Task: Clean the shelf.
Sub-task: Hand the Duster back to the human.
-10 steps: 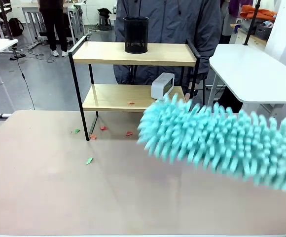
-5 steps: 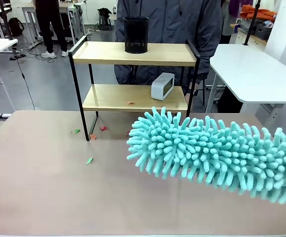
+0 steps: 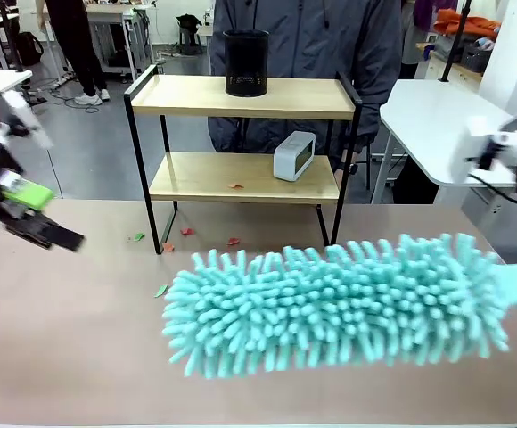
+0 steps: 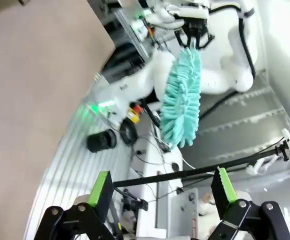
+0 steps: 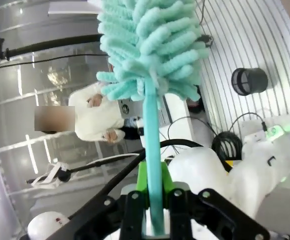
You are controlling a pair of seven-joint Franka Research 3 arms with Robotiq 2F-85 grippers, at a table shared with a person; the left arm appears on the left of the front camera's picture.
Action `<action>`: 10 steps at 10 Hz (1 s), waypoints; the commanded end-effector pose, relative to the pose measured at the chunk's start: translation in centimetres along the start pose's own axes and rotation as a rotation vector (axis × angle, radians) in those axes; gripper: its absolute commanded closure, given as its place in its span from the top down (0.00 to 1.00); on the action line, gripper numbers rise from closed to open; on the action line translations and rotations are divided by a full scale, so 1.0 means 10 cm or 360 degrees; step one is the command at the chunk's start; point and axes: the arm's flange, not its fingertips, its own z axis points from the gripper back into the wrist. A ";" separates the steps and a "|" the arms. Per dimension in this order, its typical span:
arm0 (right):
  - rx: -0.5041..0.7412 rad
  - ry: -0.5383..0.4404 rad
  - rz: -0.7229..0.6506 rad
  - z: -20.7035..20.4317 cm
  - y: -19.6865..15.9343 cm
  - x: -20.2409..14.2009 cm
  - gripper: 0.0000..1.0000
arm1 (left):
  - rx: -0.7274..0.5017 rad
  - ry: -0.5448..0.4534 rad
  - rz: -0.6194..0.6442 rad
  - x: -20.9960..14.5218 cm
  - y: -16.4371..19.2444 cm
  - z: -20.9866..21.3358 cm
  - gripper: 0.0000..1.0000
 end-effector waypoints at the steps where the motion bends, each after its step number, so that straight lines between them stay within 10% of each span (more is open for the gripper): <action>1: 0.0015 0.0120 0.0054 0.17 -0.02 0.35 0.12 | -0.0035 0.0136 0.0031 0.16 0.07 -0.25 1.00; 10: 0.0113 0.0081 0.0195 0.15 -0.35 1.07 0.12 | -0.0248 0.0323 0.0118 0.19 0.07 -1.43 1.00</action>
